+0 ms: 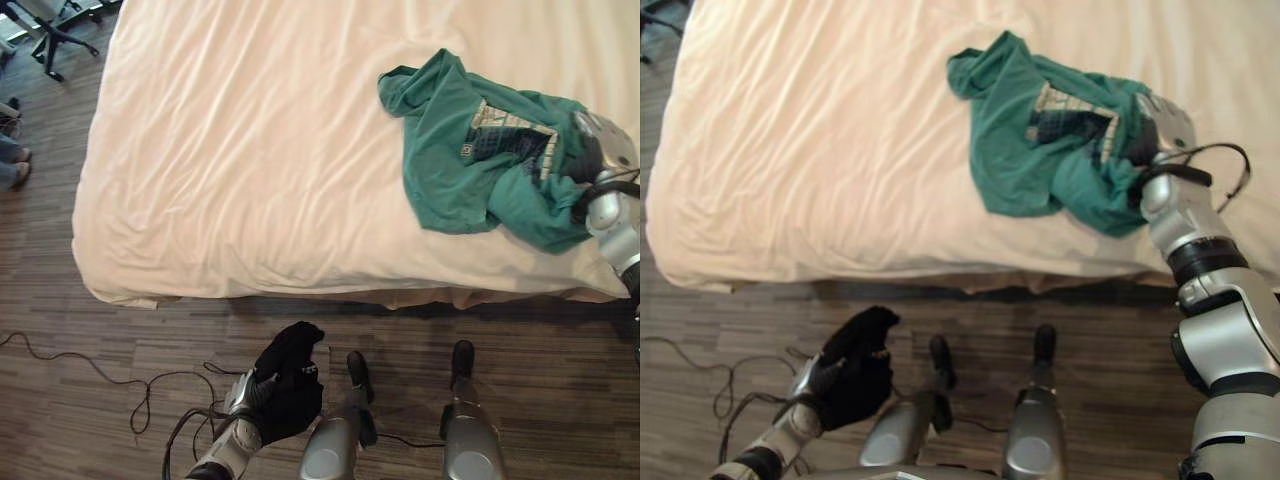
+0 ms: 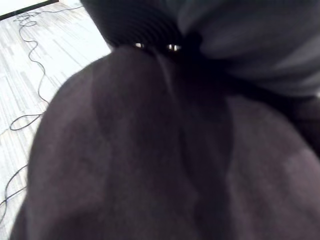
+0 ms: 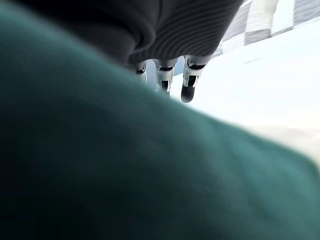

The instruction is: Tidy up the quilt and then pick up the clothes from the bed and put them into the laundry hamper.

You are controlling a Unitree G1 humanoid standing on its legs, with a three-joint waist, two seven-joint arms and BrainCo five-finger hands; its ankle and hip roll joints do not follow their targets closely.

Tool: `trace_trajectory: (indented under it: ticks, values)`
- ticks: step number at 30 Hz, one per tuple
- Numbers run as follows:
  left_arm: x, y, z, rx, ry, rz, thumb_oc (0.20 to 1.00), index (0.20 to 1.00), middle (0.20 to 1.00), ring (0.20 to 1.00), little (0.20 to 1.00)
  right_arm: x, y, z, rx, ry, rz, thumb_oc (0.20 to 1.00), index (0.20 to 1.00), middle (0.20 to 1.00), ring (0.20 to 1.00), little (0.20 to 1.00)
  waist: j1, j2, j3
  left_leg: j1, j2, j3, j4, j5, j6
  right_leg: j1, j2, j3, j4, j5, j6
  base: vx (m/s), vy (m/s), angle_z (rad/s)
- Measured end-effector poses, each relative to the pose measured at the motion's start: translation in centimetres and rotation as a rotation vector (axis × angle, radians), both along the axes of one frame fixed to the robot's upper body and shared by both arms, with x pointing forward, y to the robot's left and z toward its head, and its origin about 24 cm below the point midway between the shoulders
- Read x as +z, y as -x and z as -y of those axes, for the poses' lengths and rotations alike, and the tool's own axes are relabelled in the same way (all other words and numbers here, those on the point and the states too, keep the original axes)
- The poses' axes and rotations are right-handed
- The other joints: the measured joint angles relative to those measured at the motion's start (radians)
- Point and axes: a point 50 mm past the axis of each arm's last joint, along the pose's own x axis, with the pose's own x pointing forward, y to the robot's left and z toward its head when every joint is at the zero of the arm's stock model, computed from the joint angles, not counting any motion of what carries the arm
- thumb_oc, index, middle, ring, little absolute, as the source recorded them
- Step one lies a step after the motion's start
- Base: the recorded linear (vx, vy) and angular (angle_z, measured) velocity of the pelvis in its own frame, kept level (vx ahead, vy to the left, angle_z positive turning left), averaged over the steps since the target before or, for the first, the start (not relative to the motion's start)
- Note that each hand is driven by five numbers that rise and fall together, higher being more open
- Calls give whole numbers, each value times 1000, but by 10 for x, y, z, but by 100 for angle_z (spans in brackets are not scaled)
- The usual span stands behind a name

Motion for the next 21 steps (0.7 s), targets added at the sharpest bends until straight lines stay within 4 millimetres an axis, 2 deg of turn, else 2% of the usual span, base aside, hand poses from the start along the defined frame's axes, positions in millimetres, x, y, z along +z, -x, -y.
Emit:
trace_trajectory:
  ticks: [2, 4, 6, 8, 11, 12, 14, 15, 16, 19, 20, 21]
  values:
    - [0, 1, 0, 1, 0, -4, 200, 200, 200, 200, 200, 4, 0, -6, 30, 5, 15, 1000, 1000, 1000, 1000, 1000, 1, -15, -1, 3, 1, 0, 0, 0, 0, 3, 0, 0, 0, 0, 0, 0, 0, 0]
    - [-2, 5, -5, 20, -5, -18, 200, 200, 200, 200, 200, 14, 1, -22, 105, 18, 58, 1000, 1000, 1000, 1000, 1000, 1, -40, -1, 4, 1, 1, 0, 0, 0, 3, -1, 1, 0, 0, 0, 0, 0, 0]
    - [-5, 10, -9, 32, -16, -45, 200, 200, 200, 200, 200, 13, 0, -25, 123, 19, 57, 1000, 1000, 1000, 1000, 1000, 10, -59, -1, 2, 0, 0, 0, 0, 0, 2, -2, 2, 0, -3, 4, -18, -5, 1]
    - [-7, 13, -11, 36, -21, -59, 200, 200, 200, 200, 200, 13, -2, -25, 118, 32, 48, 1000, 1000, 1000, 1000, 1000, 25, -62, -1, -8, -1, -1, 0, 1, 1, -7, -4, 2, 0, -4, 4, -15, -6, 1]
    - [-9, 18, -12, 37, -24, -76, 200, 200, 200, 200, 200, -5, -11, -28, 94, 38, -30, 1000, 1000, 1000, 1000, 1000, 40, -61, -1, -12, 0, -3, 0, 1, 1, -12, -5, 0, 0, -4, 5, -47, -10, -1]
    - [-9, 18, -12, 29, -25, -77, 200, 200, 200, 200, 200, -20, -17, -26, 56, 73, -107, 1000, 1000, 1000, 1000, 1000, 51, -60, -1, -23, 0, -8, 0, 1, 1, -22, -5, 0, 0, -4, 5, -32, -6, 2]
    - [-7, 14, -11, 22, -22, -60, 200, 200, 200, 200, 200, -30, -18, -18, 10, 143, -170, 1000, 1000, 1000, 1000, 1000, 58, -57, -1, -48, -1, -18, 0, 5, 3, -41, -5, -6, 0, -1, 3, -35, -10, 14]
    - [-6, 12, -10, 11, -23, -52, 200, 200, 200, 200, 200, -34, -18, -13, -19, 167, -190, 793, 793, 793, 793, 793, 67, -53, 1, -68, -3, -20, 0, 15, 7, -56, -8, -15, 0, -1, 3, -32, -16, 19]
    - [-6, 13, -10, 0, -28, -58, 200, 200, 200, 200, 200, -30, -19, -9, -37, 179, -194, 200, 200, 200, 200, 200, 68, -52, 1, -71, -6, -23, 0, 15, 7, -56, -10, -19, 0, 0, 3, -24, -15, 16]
    - [-7, 13, -8, -21, -28, -64, 200, 200, 200, 200, 200, -30, -18, -1, -75, 250, -248, 200, 200, 200, 200, 200, 76, -48, 1, -67, -11, -28, 0, 16, 7, -47, -17, -33, 0, -1, 4, -5, -3, 11]
    - [-6, 10, -6, -45, -29, -64, 200, 200, 200, 200, 200, -31, -15, 11, -121, 200, -250, 200, 200, 200, 200, 200, 83, -42, 0, -58, -12, -43, 0, 16, 6, -29, -17, -40, 0, -2, 3, 2, 24, 22]
    - [-6, 11, -6, -48, -32, -66, 200, 200, 200, 200, 200, -30, -15, 12, -129, 191, -247, 200, 200, 200, 200, 200, 84, -41, 0, -56, -12, -49, 0, 16, 6, -24, -17, -46, -1, -2, 3, 6, 69, 23]
